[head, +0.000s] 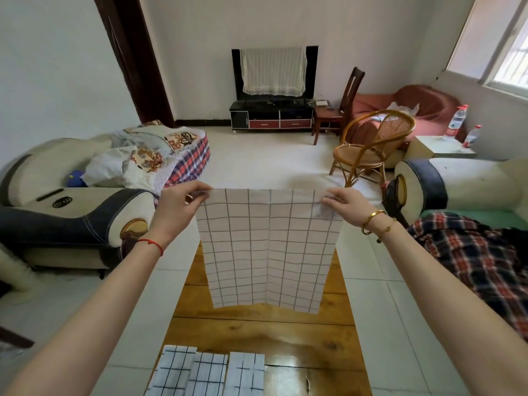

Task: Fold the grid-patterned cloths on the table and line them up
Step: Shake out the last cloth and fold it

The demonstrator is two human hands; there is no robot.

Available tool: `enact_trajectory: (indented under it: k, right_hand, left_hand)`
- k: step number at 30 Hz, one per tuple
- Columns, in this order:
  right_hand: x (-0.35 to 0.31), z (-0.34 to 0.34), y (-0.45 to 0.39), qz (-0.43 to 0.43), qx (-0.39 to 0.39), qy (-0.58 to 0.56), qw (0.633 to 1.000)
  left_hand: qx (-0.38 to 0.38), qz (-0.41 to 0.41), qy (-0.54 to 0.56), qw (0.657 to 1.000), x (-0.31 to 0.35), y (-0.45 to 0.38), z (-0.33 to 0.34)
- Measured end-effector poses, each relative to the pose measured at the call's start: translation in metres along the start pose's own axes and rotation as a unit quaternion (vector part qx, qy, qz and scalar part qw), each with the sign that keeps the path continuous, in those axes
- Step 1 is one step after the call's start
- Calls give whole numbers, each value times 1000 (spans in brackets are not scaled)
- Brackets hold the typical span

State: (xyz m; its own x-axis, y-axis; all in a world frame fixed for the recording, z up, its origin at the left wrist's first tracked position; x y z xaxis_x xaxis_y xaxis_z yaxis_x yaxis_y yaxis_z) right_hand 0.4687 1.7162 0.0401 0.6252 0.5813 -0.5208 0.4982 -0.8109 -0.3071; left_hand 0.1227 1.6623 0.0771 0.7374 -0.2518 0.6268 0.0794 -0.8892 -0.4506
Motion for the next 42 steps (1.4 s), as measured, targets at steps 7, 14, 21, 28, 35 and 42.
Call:
enact_trajectory:
  k: [7, 14, 21, 28, 35, 42]
  right_hand:
    - [1, 1, 3, -3, -6, 6, 1000]
    - [12, 12, 9, 15, -39, -6, 999]
    - [15, 18, 12, 14, -50, -15, 999]
    - [19, 22, 15, 23, -57, -19, 998]
    - [33, 31, 10, 46, -57, -43, 996]
    - [71, 62, -8, 93, -43, -30, 994]
  left_hand:
    - [-22, -3, 1, 1000, -7, 6, 2]
    - [-43, -20, -10, 999, -14, 11, 6]
    - [-56, -36, -2, 998, -20, 15, 10]
    - [-72, -55, 5, 996, -25, 17, 12]
    - [-91, -90, 10, 992, -42, 16, 26]
    - [-112, -133, 14, 985, -83, -1, 64]
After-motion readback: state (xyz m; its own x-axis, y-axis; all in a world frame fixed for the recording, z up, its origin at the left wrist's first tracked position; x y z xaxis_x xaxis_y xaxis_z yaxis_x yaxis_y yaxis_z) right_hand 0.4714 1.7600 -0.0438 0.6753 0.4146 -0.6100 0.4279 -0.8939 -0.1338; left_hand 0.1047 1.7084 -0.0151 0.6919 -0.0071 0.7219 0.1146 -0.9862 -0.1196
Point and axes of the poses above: each hand's wrist, its own y-axis away from the middle knuckle, its own z-axis out of the palm, x = y × z, the point moved 8 cm from there along -y, towards the middle knuckle, and after that the axes turned 13 degrees about -z, right-handed, at the moved point
